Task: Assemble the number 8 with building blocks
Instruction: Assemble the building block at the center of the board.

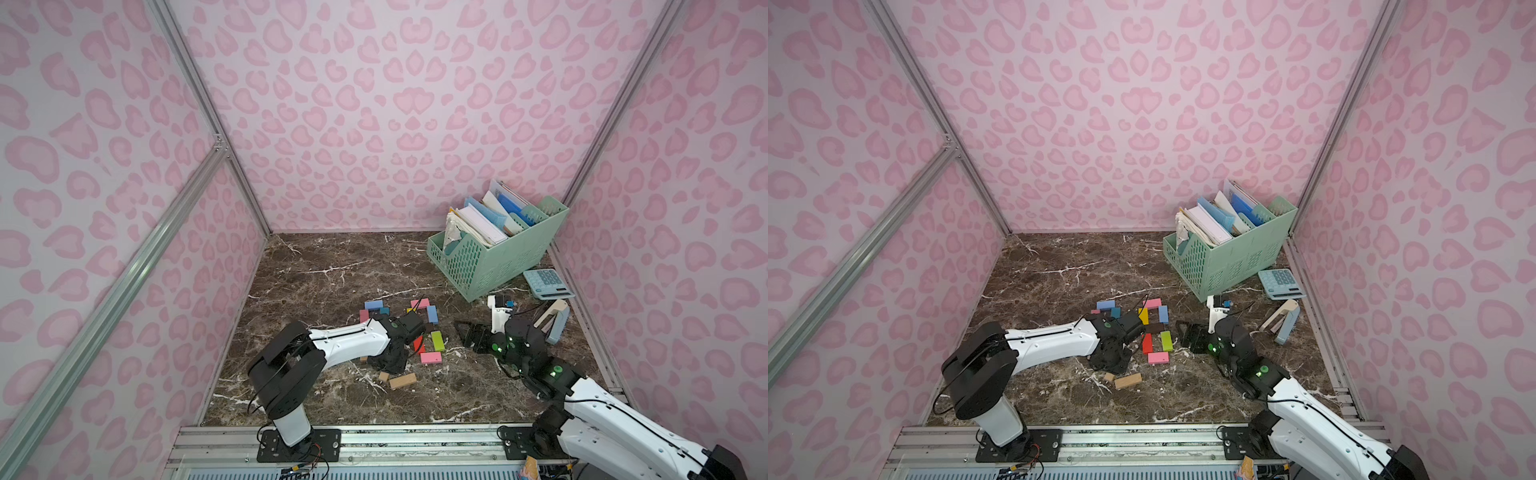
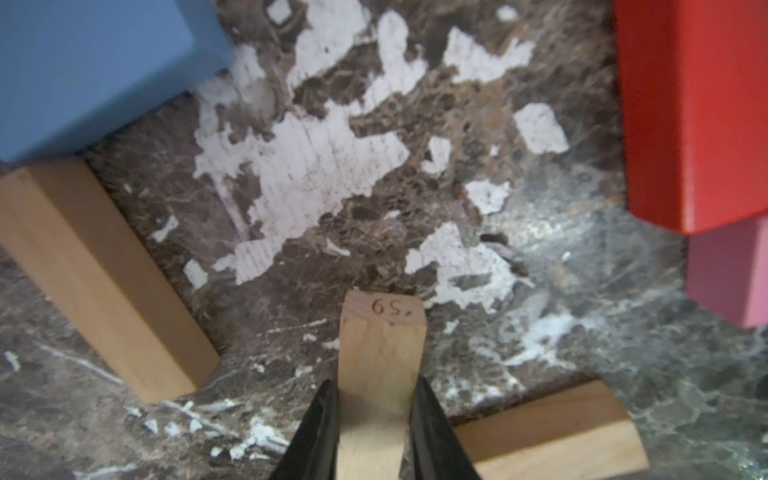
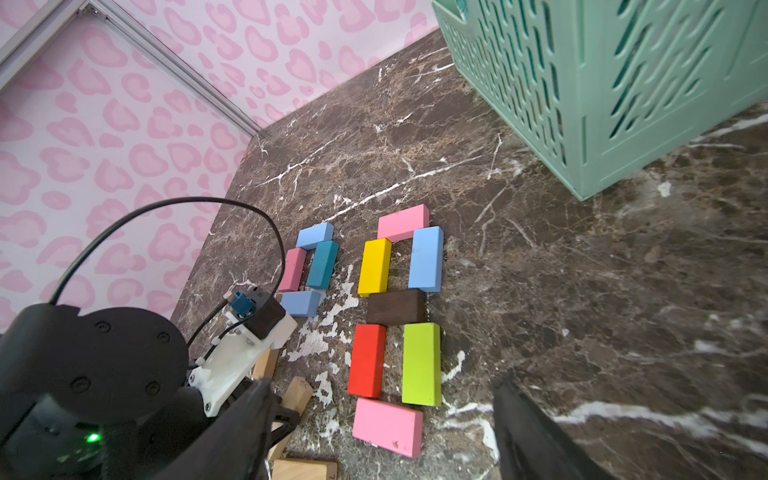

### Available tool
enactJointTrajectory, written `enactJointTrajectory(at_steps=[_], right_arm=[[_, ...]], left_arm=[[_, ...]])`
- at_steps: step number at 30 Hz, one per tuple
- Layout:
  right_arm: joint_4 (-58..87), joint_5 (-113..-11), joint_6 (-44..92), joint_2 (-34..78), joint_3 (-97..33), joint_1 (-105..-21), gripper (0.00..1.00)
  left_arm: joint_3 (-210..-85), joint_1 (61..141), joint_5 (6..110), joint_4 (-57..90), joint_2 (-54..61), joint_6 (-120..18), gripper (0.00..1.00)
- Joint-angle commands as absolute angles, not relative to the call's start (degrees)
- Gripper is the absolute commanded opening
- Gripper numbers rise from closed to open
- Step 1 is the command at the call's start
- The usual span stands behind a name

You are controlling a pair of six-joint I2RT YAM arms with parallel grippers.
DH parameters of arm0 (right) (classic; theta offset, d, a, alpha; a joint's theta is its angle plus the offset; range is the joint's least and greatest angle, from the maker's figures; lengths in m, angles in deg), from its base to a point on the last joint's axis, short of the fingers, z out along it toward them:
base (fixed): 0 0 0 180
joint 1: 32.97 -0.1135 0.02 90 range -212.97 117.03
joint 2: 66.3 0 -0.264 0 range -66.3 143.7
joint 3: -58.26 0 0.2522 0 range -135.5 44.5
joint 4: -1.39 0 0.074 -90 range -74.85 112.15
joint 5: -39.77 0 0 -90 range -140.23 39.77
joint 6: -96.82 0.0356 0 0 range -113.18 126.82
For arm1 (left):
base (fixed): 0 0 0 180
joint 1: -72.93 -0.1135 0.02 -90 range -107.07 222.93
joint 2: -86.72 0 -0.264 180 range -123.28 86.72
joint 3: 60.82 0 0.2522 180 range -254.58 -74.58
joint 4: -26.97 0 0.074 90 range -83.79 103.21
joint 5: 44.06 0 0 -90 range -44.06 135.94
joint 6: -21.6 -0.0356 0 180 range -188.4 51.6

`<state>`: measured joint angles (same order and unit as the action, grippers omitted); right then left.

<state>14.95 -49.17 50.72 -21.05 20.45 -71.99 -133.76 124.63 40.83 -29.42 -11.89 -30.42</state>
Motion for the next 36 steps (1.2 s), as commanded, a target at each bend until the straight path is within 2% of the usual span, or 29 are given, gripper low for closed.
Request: enactJointTrajectory(at_steps=[1,9,18,36], right_arm=[[14.99,-48.54,51.12,-21.62,20.77,-71.93,0.83],[15.11,-48.73,51.04,-23.31,22.09,-71.32,0.84],[15.74,-48.85,51.21,-26.9,24.0,-70.17,0.83],[15.32,-50.23,50.95,-28.36,25.32,-69.11,0.84]], left_arm=[[-134.03,124.6,38.62,-29.1,-12.52,-26.15,0.19],[-136.97,124.61,35.37,-28.94,-13.3,-19.67,0.07],[-139.82,124.18,32.37,-30.38,-15.01,-14.7,0.07],[-138.09,121.21,35.42,-26.98,-15.33,-13.51,0.08]])
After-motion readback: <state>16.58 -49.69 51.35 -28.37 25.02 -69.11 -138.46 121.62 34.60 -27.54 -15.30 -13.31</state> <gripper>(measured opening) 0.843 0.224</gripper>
